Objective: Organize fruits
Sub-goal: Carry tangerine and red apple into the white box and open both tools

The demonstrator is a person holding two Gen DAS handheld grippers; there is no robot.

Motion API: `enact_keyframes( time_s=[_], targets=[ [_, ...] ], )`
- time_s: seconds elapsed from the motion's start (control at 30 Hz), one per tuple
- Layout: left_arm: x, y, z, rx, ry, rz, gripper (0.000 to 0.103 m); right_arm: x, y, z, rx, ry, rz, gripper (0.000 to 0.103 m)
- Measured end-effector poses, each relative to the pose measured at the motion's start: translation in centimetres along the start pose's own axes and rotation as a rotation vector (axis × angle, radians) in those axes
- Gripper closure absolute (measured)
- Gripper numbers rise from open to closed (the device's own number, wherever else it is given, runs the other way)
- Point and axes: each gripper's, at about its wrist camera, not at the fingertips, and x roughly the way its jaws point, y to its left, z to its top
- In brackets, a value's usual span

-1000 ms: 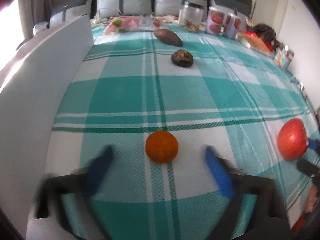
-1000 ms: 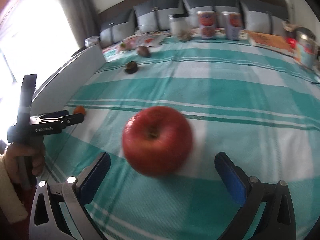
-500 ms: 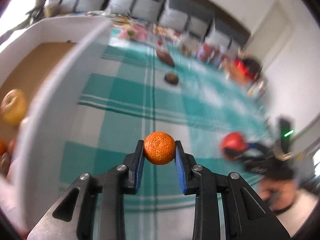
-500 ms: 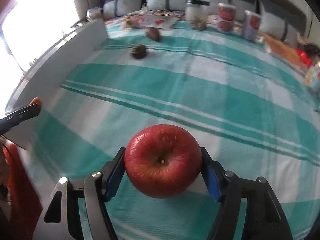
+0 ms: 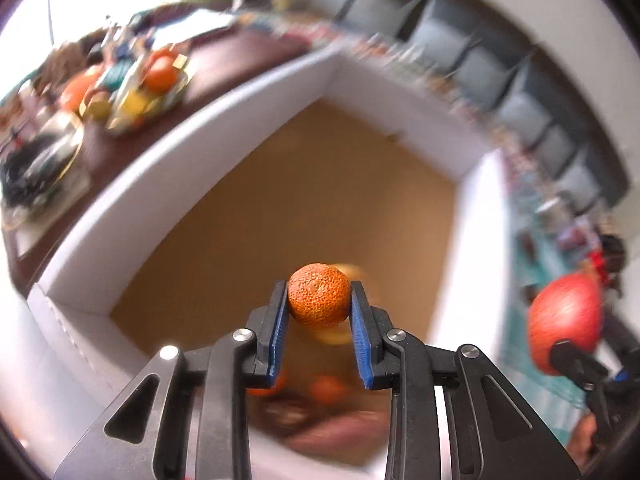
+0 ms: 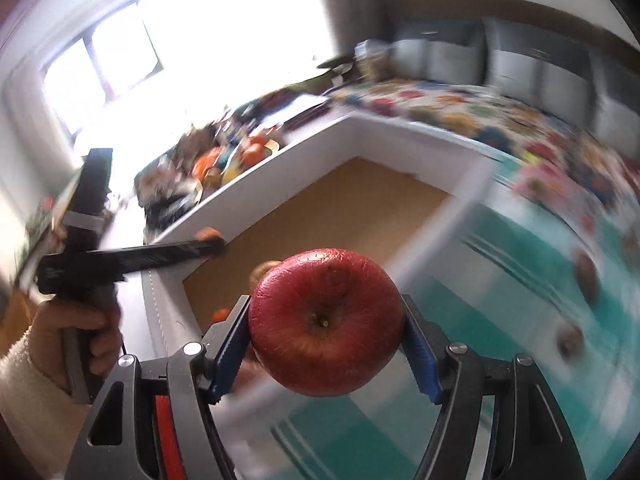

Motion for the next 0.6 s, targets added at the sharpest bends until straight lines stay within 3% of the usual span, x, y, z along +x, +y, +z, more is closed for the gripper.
enact_keyframes(
  time_s=[0.13,0.17,0.3,0.33,0.4,0.47,0.53,0.6],
  targets=[
    [3.9,2.5,-0.4,-0.045,0.152,0.047,0.071,7.6,2.6,2.0,-0.127,0.209,-0.068,0.033],
    [4.3,2.9,-0.8,-0.055,0.164,0.057,0.069,9.3,2.9,1.9,-0.157,0.259,-0.103,0.033],
    [3.7,2.6,-1.6,-0.017,0.132,0.068,0.045,11.8,3.4,0.8,-0.229,0.320,-0.187,0.033],
    [3.3,2.4,-1.7,-0.007,0.111,0.080,0.035,11.6,3.1,0.7,-0.225,0.309,-0.186,0.032],
    [1.7,1.7,-1.7,0.012,0.040,0.085,0.033,9.9,2.6,1.3,-0.202,0.216,-0.188,0.029],
    [-0.6,0.5,-2.2,0.040,-0.043,0.071,0.031,7.0,1.7,2.5,-0.163,0.101,-0.202,0.019],
    [-3.5,-1.5,-3.2,0.078,-0.138,0.057,0.022,3.2,0.8,2.3,-0.125,-0.013,-0.223,0.004],
    [-5.3,-3.4,-3.7,0.116,-0.203,0.029,0.021,-0.7,-0.9,1.1,-0.088,-0.100,-0.261,0.000]
  ],
)
